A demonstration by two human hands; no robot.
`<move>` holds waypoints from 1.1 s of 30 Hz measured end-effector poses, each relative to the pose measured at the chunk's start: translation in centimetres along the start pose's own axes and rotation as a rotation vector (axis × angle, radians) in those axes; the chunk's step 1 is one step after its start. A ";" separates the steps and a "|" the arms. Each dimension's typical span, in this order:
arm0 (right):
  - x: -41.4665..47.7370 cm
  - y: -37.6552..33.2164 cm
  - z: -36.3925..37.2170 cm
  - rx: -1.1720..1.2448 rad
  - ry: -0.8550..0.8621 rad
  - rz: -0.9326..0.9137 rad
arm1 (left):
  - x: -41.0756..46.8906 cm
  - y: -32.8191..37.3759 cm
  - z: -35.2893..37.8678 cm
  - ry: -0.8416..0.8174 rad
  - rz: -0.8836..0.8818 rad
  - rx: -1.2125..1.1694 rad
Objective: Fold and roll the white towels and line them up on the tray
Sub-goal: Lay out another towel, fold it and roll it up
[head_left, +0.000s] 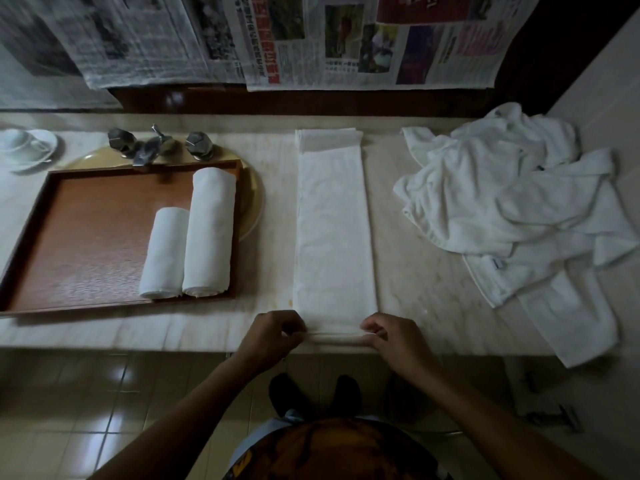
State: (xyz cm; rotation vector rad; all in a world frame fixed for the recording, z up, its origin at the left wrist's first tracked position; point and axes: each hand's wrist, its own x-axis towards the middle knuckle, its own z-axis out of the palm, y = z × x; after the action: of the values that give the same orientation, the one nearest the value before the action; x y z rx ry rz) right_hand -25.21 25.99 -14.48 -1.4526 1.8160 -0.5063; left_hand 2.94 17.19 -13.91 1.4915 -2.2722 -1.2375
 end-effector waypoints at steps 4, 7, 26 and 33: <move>0.5 -0.3 0.1 -0.089 0.043 0.002 | 0.7 0.9 0.1 0.018 -0.141 -0.037; 0.5 -0.5 0.8 -0.206 0.105 -0.087 | 0.8 1.5 1.0 0.086 -0.119 0.061; -0.8 -0.3 2.9 -0.502 0.039 -0.430 | -1.1 -0.9 3.7 0.120 0.514 0.549; -0.2 -0.6 2.5 -0.553 -0.016 -0.439 | -0.4 -0.3 2.9 0.118 0.510 0.526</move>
State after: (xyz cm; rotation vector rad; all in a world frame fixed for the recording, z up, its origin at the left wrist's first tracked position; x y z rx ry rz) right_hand -22.92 26.33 -15.62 -2.2484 1.6965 -0.1966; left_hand 1.76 19.05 -15.92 0.9469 -2.7720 -0.4221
